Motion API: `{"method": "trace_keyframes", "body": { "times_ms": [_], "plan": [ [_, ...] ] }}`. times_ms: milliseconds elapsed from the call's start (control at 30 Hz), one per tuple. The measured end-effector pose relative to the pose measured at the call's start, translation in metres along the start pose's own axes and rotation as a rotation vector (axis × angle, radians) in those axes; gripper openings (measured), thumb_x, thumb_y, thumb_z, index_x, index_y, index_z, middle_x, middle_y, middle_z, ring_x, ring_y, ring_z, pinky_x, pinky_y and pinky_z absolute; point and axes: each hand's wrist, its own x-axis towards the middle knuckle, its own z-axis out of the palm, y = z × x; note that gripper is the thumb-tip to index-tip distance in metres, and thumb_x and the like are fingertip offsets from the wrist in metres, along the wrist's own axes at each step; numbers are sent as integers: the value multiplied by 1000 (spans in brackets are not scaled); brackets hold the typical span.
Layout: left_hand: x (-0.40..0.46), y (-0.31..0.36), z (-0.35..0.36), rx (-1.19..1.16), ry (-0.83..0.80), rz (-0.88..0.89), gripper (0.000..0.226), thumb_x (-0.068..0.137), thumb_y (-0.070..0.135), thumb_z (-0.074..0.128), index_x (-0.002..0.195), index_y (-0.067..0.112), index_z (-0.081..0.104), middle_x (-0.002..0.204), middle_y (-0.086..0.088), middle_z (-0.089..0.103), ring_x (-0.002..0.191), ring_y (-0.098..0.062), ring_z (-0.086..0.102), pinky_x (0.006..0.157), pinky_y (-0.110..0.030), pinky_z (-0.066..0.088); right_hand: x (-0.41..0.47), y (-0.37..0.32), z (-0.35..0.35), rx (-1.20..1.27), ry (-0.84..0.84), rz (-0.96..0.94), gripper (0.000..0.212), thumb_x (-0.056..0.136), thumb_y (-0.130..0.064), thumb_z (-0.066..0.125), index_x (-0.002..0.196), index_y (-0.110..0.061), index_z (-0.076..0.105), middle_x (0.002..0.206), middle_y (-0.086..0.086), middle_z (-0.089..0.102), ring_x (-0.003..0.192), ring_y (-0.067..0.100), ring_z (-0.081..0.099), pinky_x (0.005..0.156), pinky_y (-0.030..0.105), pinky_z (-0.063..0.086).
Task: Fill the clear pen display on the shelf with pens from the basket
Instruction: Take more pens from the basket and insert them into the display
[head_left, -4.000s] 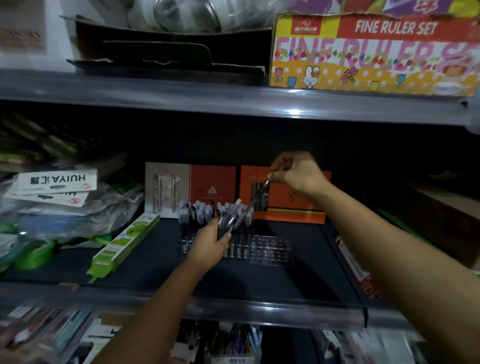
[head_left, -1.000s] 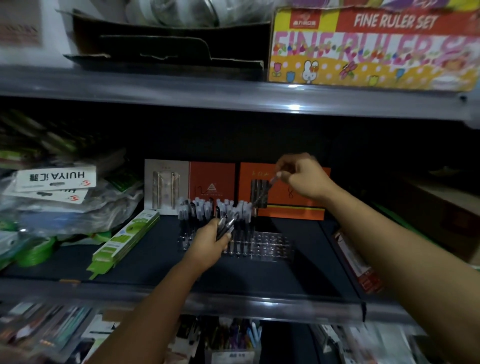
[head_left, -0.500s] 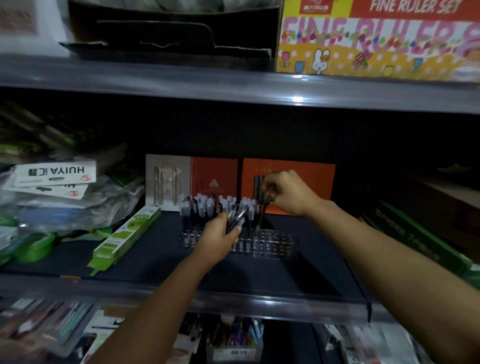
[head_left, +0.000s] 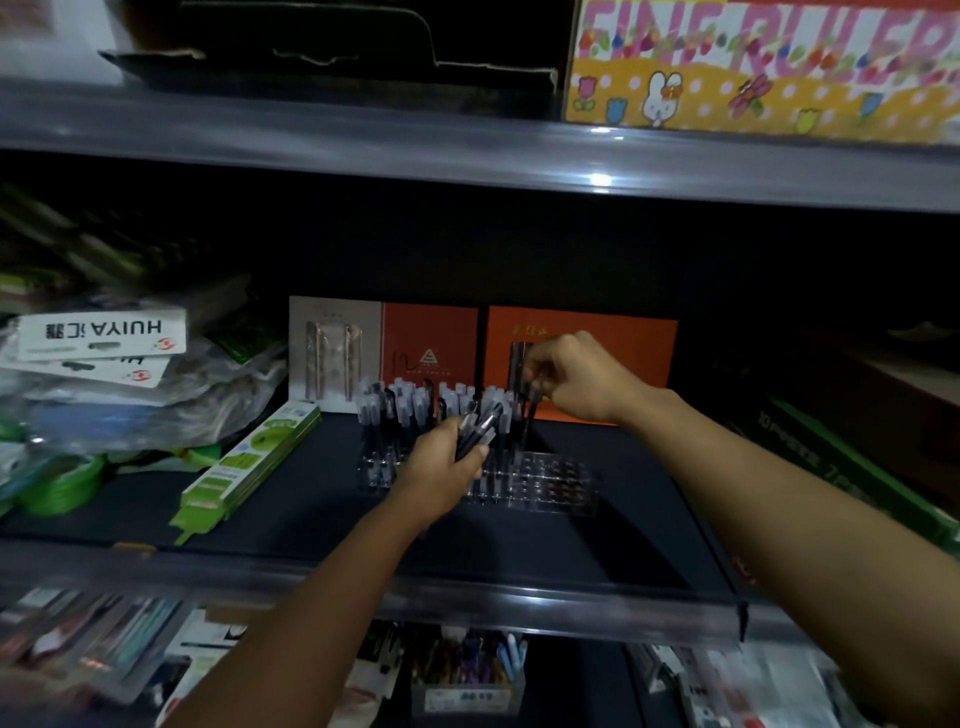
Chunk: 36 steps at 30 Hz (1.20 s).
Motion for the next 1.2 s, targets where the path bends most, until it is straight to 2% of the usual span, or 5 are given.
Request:
{"method": "trace_keyframes", "body": {
  "times_ms": [167,333,733,933,1200],
  "plan": [
    [0,1,3,-16,-5,5,2,95,18,52,94,19,52,75,-2,60,59,-6,54,59,-26,44,0,-3,14,8,-53,-26,25,79,10,55,96,-7,61,84,7,66,79,22,64,68,43,56],
    [0,0,1,-40,-4,7,4,94,16,52,95,20,52,73,-2,60,62,-9,56,60,-31,47,4,-7,26,15,-63,-38,20,85,8,56,88,-10,61,83,2,65,80,15,64,66,27,52],
    [-1,-3,-2,-60,-10,8,7,95,17,52,93,24,52,72,-1,61,67,-16,59,63,-36,50,0,0,29,25,-53,-28,14,84,1,64,86,-13,62,83,-1,62,79,13,61,68,31,54],
    [-3,4,2,-66,-19,23,10,95,17,51,105,15,53,69,1,59,55,-11,53,56,-29,47,-16,-16,4,267,-82,-69,21,85,-12,70,105,-17,66,88,-4,66,81,5,62,69,14,50],
    [-7,26,14,-138,-36,24,14,96,15,50,110,17,52,70,0,56,56,-9,51,52,-24,44,-29,-24,-5,364,-66,-96,4,84,-9,70,88,-11,71,82,1,70,75,10,64,73,24,52]
  ]
}}
